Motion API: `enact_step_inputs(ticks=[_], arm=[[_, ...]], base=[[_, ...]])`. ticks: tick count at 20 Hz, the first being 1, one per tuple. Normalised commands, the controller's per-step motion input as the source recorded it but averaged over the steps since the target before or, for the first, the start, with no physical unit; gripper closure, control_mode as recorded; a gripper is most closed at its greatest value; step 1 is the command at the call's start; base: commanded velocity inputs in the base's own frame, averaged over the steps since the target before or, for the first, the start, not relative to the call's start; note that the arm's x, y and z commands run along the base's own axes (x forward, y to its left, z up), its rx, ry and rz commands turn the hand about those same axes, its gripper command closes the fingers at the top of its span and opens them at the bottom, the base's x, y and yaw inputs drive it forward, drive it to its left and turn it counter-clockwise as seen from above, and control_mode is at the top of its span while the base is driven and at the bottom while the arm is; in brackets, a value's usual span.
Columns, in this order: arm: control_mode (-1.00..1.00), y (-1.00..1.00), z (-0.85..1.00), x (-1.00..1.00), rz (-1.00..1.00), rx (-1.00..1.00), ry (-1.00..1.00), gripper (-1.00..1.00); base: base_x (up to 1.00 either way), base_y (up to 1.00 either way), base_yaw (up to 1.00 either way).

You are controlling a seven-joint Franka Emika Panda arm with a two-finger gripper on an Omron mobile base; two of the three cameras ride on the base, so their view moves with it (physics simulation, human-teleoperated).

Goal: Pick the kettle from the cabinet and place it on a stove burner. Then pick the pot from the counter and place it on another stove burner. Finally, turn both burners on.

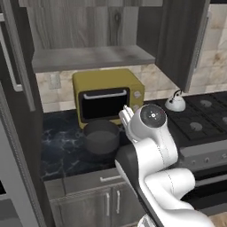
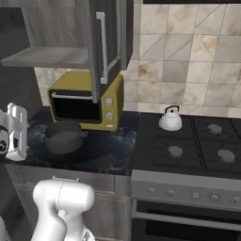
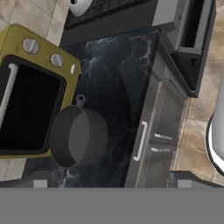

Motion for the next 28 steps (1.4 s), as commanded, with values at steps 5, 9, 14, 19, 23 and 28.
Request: enact_step_inputs(ticks=[5, 9, 14, 19, 23, 28], arm=[[1.0, 0.0, 0.0, 0.0, 0.0, 0.0, 0.0, -1.0], [1.0, 0.0, 0.0, 0.0, 0.0, 0.0, 0.0, -1.0], [1.0, 0.0, 0.0, 0.0, 0.0, 0.0, 0.0, -1.0], [-1.0, 0.02, -0.04, 0.06, 0.0, 0.0, 0.0, -1.0], [-1.0, 0.0, -0.08, 0.0, -0.01, 0.0, 0.0, -1.0], [-1.0, 0.02, -0.09, 0.0, -0.07, 0.0, 0.0, -1.0]], base=[[0.42, 0.12, 0.0], [0.37, 0.08, 0.0], [0.43, 0.14, 0.0], [0.0, 0.0, 0.0], [0.0, 0.0, 0.0], [0.0, 0.0, 0.0]])
